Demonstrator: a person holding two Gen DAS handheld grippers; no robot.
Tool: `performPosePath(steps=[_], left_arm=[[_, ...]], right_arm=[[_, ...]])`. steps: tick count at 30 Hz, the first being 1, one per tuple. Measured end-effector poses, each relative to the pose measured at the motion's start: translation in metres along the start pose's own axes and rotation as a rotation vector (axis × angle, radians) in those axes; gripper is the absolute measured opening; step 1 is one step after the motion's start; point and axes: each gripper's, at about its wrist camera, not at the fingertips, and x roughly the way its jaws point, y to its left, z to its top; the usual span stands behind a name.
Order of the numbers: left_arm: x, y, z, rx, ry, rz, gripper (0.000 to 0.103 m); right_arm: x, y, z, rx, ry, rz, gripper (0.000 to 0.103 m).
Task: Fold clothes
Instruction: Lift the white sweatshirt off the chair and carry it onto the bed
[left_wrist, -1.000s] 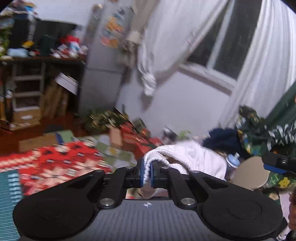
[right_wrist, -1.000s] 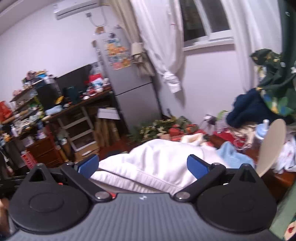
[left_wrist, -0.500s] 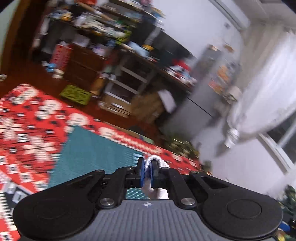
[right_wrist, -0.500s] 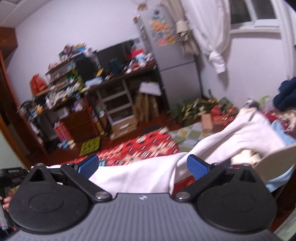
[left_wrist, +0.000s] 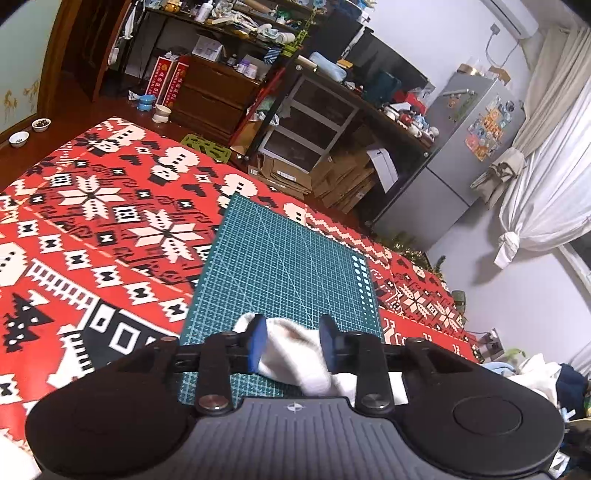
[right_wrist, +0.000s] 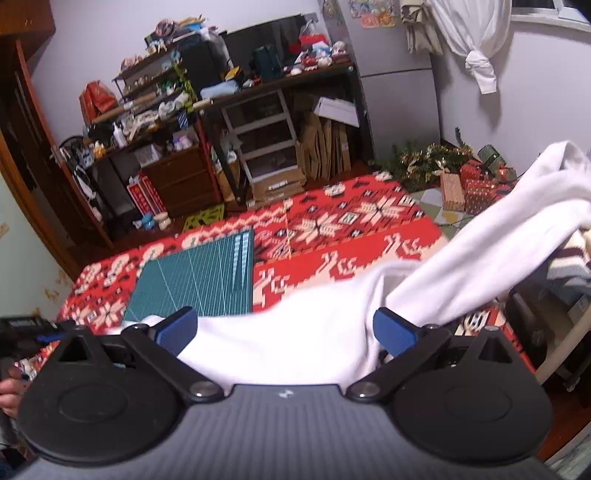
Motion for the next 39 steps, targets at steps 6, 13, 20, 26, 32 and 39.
performPosePath(steps=[6,13,20,26,32,39], left_arm=[[0.0,-0.005,-0.027,0.017,0.094,-0.09,0.048],[0.04,-0.045,-0.074,0.125,0.25,-0.166,0.054],[0.082,-0.072,-0.107,0.236,0.319,-0.106,0.053],[0.098,-0.068,-0.117,0.213,0.326,-0.076,0.054],[0.093,-0.061,-0.117,0.197,0.307,-0.09,0.054],[0.072,-0.062,-0.117,0.226,0.29,-0.183,0.052]], right_arm=[[0.02,-0.025,-0.015,0.031,0.027,0.015,0.096],[0.045,-0.041,-0.036,-0.009,0.035,-0.05,0.079],[0.053,-0.065,-0.044,0.029,0.077,-0.051,0.064],[0.071,-0.08,-0.044,0.074,0.08,-0.053,0.065],[0.103,-0.087,-0.041,0.113,0.109,-0.074,0.013],[0.087,-0.081,-0.029,0.115,0.033,-0.063,0.002]])
